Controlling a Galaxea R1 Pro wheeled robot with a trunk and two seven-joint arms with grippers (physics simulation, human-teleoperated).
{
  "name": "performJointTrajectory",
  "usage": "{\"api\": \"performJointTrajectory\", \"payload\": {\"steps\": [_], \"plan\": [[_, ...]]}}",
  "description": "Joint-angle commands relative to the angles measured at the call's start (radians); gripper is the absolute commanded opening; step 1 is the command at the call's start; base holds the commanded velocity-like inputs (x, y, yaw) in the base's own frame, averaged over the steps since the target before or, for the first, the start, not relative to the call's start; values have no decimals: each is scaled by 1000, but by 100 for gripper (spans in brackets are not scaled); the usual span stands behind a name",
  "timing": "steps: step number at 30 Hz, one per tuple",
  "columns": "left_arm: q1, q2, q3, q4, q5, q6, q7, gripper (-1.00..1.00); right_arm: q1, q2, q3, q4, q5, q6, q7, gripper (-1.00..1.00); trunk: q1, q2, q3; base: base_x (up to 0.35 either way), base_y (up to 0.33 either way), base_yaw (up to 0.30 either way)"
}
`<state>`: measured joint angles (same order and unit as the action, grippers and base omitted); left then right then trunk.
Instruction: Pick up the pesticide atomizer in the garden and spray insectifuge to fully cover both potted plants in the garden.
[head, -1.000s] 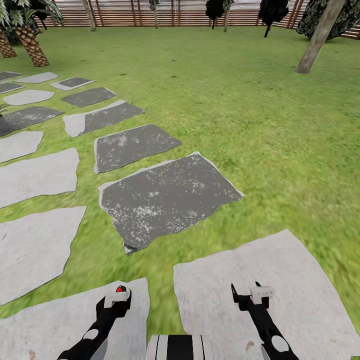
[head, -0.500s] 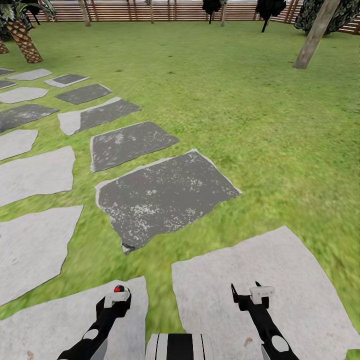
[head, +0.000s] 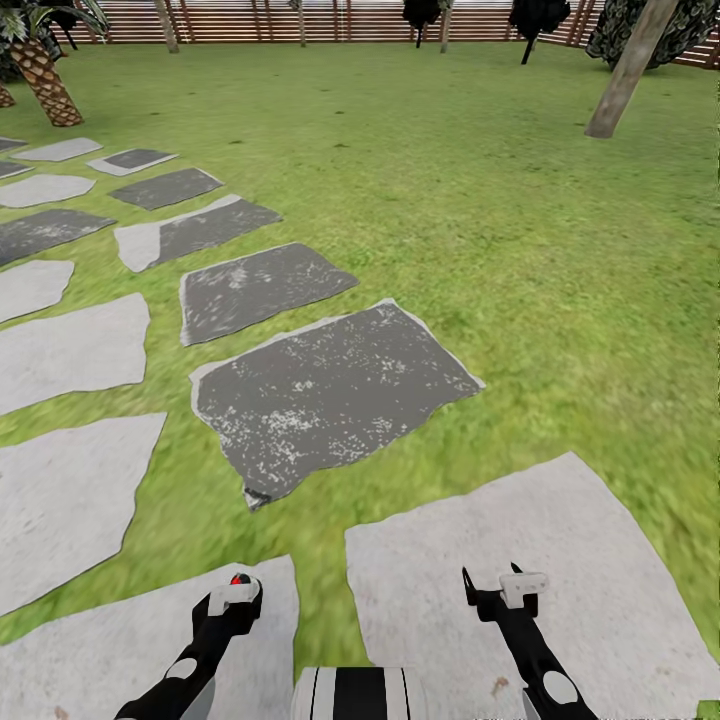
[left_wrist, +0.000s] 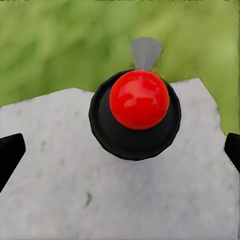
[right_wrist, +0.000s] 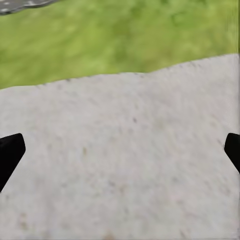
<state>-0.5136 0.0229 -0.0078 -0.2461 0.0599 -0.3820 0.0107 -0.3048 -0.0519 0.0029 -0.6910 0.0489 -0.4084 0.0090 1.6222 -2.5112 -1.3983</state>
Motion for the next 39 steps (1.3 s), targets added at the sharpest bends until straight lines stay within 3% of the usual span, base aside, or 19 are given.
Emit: {"api": "performJointTrajectory", "payload": {"steps": [1, 26, 27, 39], "plan": [[0, 0, -1, 1, 6, -3, 0, 100, 0, 0, 0, 1, 5, -3, 0, 100, 0, 0, -1, 0, 0, -130], [0, 0, -1, 1, 6, -3, 0, 100, 0, 0, 0, 1, 5, -3, 0, 100, 0, 0, -1, 0, 0, -12], [0, 0, -1, 1, 6, -3, 0, -100, 0, 0, 0, 1, 5, -3, 0, 100, 0, 0, -1, 0, 0, 0], [-1, 0, -1, 1, 7, -3, 3, -100, 0, 0, 0, 1, 5, -3, 0, 100, 0, 0, -1, 0, 0, 0]]}}
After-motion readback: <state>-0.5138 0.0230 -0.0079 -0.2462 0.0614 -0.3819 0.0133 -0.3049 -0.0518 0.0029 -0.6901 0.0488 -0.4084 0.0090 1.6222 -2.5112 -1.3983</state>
